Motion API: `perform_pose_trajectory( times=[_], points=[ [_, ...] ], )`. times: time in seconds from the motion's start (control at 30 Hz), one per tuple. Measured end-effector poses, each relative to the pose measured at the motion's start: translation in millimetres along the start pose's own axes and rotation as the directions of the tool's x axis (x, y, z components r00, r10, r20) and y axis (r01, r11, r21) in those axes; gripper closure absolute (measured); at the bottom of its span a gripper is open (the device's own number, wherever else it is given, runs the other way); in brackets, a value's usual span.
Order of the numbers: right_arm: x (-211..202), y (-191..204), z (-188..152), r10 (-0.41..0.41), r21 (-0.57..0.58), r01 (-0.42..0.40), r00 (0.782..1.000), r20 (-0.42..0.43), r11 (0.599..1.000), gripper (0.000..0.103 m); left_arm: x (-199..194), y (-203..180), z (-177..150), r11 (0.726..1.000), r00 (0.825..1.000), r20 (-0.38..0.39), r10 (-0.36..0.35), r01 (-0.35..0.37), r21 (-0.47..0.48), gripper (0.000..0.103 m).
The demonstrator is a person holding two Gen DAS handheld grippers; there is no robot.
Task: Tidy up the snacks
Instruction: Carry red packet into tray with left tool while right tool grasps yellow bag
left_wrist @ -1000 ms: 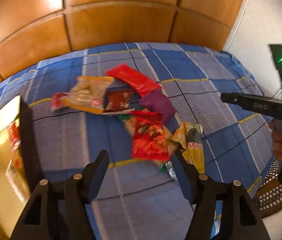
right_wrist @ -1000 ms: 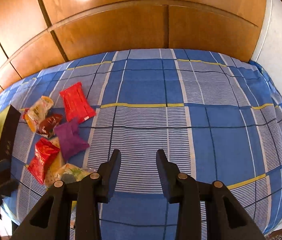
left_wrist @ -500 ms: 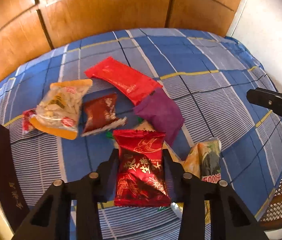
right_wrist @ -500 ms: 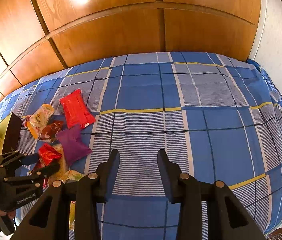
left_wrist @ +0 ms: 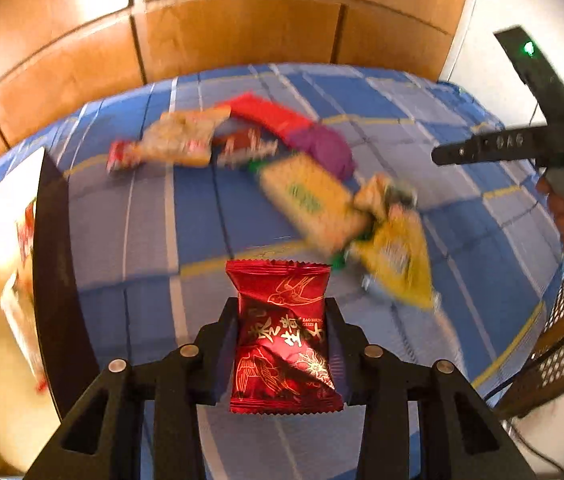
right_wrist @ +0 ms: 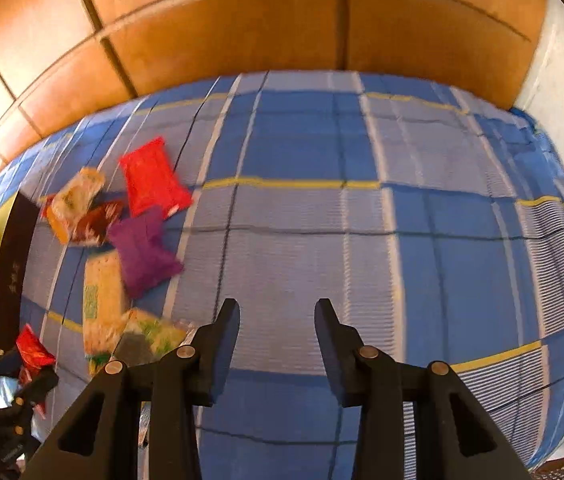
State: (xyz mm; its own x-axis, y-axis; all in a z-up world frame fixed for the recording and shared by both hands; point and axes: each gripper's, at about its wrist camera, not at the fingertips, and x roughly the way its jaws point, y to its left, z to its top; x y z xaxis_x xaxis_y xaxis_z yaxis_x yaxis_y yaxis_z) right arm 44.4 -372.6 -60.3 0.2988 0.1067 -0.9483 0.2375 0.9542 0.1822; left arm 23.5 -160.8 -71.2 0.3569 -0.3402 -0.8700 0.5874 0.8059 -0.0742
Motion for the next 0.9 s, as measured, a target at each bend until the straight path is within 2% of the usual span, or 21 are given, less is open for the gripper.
perform_pose_trajectory(
  times=[0.1, 0.2, 0.27, 0.33, 0.47, 0.6, 0.63, 0.67, 0.73, 0.83, 0.9],
  points=[
    [2.9, 14.3, -8.0, 0.08, -0.006, -0.081, 0.996, -0.038, 0.997, 0.062, 6.2, 8.9, -14.6, 0.999, 1.0, -0.03, 0.005, -0.006, -0.032, 0.063],
    [1.7, 26.6, -16.3, 0.214, 0.043, -0.212, 0.976, -0.048, 0.976, 0.056, 4.2, 13.3, -19.3, 0.999, 1.0, -0.016, -0.004, 0.003, -0.048, 0.063],
    [5.4, 32.5, -23.4, 0.255, 0.088, -0.249, 0.965, -0.064, 0.965, 0.044, 4.7, 15.3, -21.7, 0.998, 1.0, -0.01, -0.014, 0.014, -0.058, 0.063],
    [9.9, 40.4, -32.5, 0.25, 0.113, -0.24, 0.965, -0.077, 0.964, 0.038, 5.2, 16.7, -23.6, 0.998, 1.0, 0.002, -0.016, 0.017, -0.056, 0.062],
    [13.9, 48.2, -45.9, 0.23, 0.178, -0.219, 0.972, -0.043, 0.959, 0.038, 4.9, 18.5, -27.0, 0.998, 1.0, 0.023, -0.014, 0.015, -0.055, 0.062],
    [22.0, 60.2, -50.3, 0.17, 0.177, -0.165, 0.985, -0.014, 0.97, 0.037, 5.6, 16.5, -26.0, 0.999, 0.999, 0.035, -0.009, 0.011, -0.044, 0.062],
    [21.2, 66.6, -51.4, 0.133, 0.147, -0.134, 0.991, 0.013, 0.98, 0.042, 3.9, 15.9, -27.3, 0.999, 0.999, 0.038, -0.009, 0.01, -0.041, 0.062],
    [22.9, 71.2, -49.8, 0.125, 0.125, -0.127, 0.992, 0.026, 0.984, 0.059, 1.8, 15.8, -27.6, 0.999, 0.999, 0.039, -0.009, 0.011, -0.039, 0.063],
    [23.2, 77.6, -52.5, 0.109, 0.107, -0.112, 0.993, 0.037, 0.988, 0.065, -8.4, 18.3, -27.3, 0.998, 0.997, 0.058, -0.043, 0.045, -0.04, 0.063],
    [22.3, 84.3, -56.1, 0.071, 0.044, -0.073, 0.996, 0.051, 0.996, 0.066, -40.6, 30.7, -22.1, 0.993, 0.985, 0.146, -0.094, 0.104, -0.061, 0.063],
    [24.2, 81.6, -55.4, 0.089, 0.028, -0.09, 0.996, 0.033, 0.996, 0.066, -65.6, 47.7, -16.9, 0.984, 0.972, 0.208, -0.111, 0.136, -0.111, 0.063]
  ],
)
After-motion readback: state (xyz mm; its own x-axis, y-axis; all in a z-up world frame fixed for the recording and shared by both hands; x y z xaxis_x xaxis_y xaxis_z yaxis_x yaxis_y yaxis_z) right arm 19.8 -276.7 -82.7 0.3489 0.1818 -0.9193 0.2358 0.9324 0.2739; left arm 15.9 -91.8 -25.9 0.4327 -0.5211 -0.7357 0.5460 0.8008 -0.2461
